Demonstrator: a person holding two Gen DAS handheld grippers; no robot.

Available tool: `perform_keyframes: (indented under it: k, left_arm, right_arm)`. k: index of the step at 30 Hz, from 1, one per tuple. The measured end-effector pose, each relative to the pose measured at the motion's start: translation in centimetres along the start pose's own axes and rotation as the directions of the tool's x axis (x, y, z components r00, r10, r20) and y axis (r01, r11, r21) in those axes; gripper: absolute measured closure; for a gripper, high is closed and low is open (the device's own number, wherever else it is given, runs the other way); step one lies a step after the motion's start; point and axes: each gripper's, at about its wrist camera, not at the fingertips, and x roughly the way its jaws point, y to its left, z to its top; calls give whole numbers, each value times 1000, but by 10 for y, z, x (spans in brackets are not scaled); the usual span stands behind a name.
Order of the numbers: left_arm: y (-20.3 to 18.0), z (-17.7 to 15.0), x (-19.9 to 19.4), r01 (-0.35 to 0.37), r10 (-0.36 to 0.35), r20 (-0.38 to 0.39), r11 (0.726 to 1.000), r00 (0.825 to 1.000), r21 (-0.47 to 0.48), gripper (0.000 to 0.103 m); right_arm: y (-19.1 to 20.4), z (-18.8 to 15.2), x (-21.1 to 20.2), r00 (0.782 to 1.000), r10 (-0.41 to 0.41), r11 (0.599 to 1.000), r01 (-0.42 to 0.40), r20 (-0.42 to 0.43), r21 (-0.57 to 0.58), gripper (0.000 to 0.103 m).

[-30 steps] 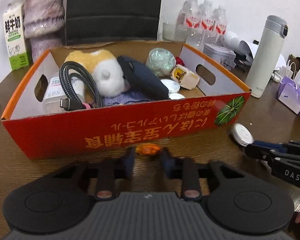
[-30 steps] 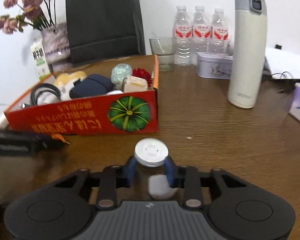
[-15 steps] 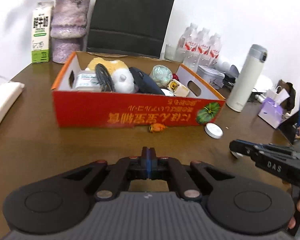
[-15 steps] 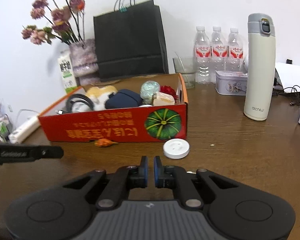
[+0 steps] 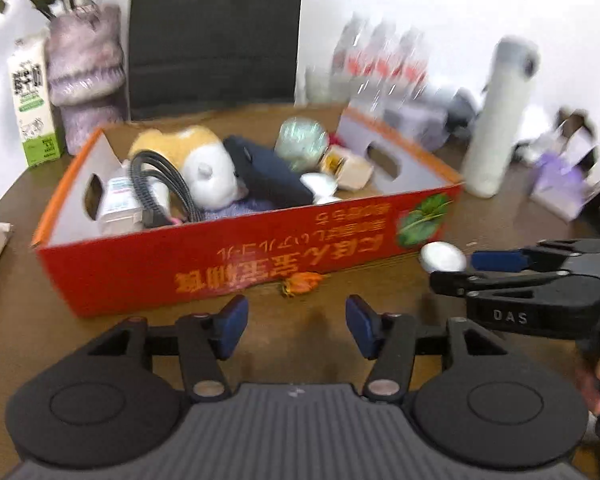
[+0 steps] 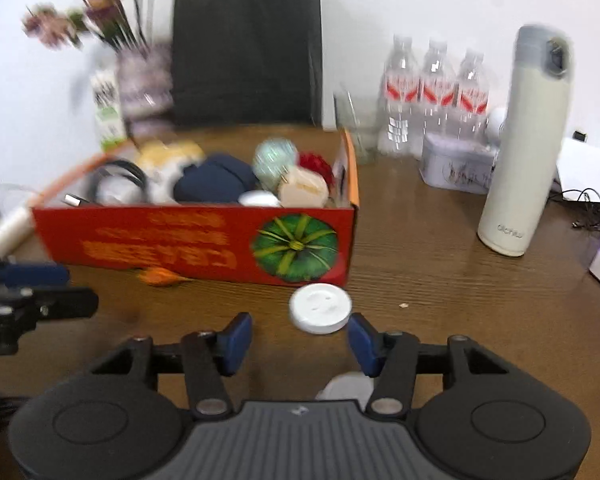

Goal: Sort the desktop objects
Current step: 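Grasp the small orange item by the carton with left while right holds the white case, then carry the orange item into the carton with left while right drops the white case in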

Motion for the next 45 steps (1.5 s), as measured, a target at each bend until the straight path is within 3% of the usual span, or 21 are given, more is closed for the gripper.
perform_keyframes:
  k: [1,3,6,9,12,21,22,26,30,36,39,45]
  left_arm:
    - [-2,5,9,-10,10,-2,1000,1000,-14,46]
    - [-3,6,21,-10,10,-15,999,1000,-43,47]
    - [-7,5,32,-36,29,-55,992,998,-121,53]
    - [-12,5,29,-60,56,-25,984,998,-170,56]
    - [-18,9,34,-121,118,-30,978,993,-168,78]
    - [-22,-8,4,-106,110,20,981,994,-163,87]
    - [-21,-12,-5,-94,101,31,981,994,-170,96]
    - [-11,-32,-48,-19,38,79,974,996,-225,97]
    - [0,-64,-93,-29,56,123,977,991,-211,97]
    - [26,-104,-135,-8,44,138,967,989,-256,97]
    - [33,-117,-152,-7,55,189,970,981,-243,97]
    - [40,-127,-170,13,44,218,967,975,-255,97]
  right_arm:
    - [-2,1,6,1000,1,1000,-1,-9,13,53]
    - [-4,1,10,1000,4,1000,-4,5,26,67]
    - [-7,-3,7,999,42,998,-44,28,55,66]
    - [-9,-5,5,997,68,995,-70,37,68,67]
    - [-8,-4,0,994,92,992,-96,52,79,67]
    - [-2,-11,-12,991,101,992,-106,85,62,67]
    - [0,-13,-16,990,106,992,-111,95,52,67]
    - [14,-19,-45,981,107,994,-109,163,2,67]
    - [29,-36,-80,969,135,991,-136,208,-13,67]
    - [35,-72,-111,969,169,982,-182,182,58,67]
    - [41,-83,-124,970,172,983,-180,175,32,67]
    - [56,-90,-144,966,166,986,-169,198,-6,67]
